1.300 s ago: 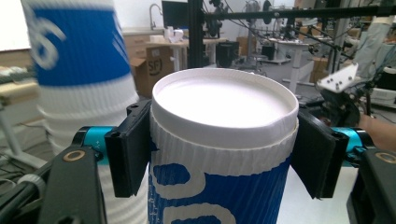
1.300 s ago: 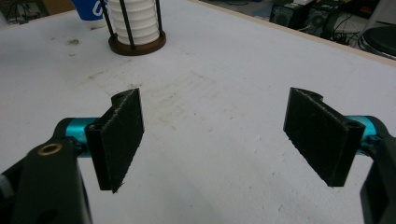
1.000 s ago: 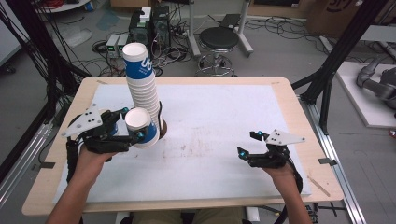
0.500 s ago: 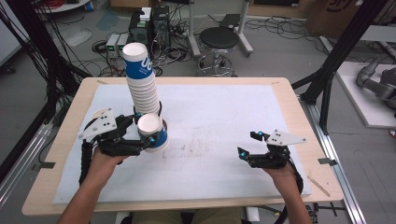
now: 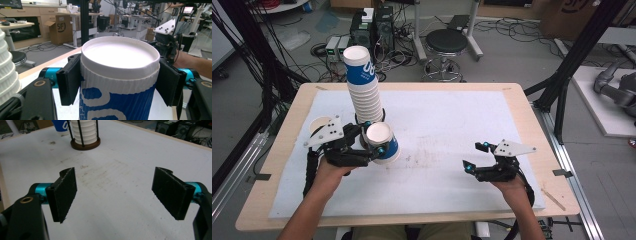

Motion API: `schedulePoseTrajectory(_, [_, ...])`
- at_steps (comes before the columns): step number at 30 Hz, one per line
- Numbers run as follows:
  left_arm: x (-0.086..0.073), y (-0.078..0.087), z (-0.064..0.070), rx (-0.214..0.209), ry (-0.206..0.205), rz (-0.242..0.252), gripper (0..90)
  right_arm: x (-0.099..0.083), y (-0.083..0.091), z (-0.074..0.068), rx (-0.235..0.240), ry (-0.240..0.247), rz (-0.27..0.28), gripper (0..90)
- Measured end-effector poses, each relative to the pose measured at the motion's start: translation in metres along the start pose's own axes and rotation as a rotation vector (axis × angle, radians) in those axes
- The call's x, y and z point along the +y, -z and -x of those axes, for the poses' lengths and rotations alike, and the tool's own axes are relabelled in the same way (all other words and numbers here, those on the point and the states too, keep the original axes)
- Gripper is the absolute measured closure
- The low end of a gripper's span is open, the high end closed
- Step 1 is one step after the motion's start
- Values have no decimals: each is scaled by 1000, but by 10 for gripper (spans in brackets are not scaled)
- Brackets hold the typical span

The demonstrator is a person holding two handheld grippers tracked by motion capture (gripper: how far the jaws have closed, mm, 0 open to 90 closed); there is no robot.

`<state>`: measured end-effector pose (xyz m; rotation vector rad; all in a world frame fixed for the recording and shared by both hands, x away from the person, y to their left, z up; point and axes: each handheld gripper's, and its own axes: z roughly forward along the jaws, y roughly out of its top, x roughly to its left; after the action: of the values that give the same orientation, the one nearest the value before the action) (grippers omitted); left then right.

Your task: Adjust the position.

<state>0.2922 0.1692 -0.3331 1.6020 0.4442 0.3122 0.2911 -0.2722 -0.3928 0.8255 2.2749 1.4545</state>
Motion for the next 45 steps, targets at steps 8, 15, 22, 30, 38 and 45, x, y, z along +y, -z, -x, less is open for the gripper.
schedulePoseTrajectory(8, [0, -11, 4, -21, 3, -2, 289, 2, -4, -6, 56, 1, 6, 207])
schedulePoseTrajectory(15, [1, -26, 6, -52, 14, -4, 289, 5, -7, -13, 81, 12, 9, 206])
schedulePoseTrajectory(22, [-1, -39, 7, -92, 25, -1, 289, 8, -10, -19, 106, 56, 25, 206])
schedulePoseTrajectory(30, [-9, -53, 10, -144, 35, -22, 289, 12, -21, -28, 119, 65, 35, 206])
schedulePoseTrajectory(38, [-14, -65, 16, -186, 29, -44, 289, 18, -30, -34, 206, 12, 73, 206])
schedulePoseTrajectory(45, [-16, -72, 20, -206, 22, -60, 289, 23, -46, -42, 282, 55, 48, 206])
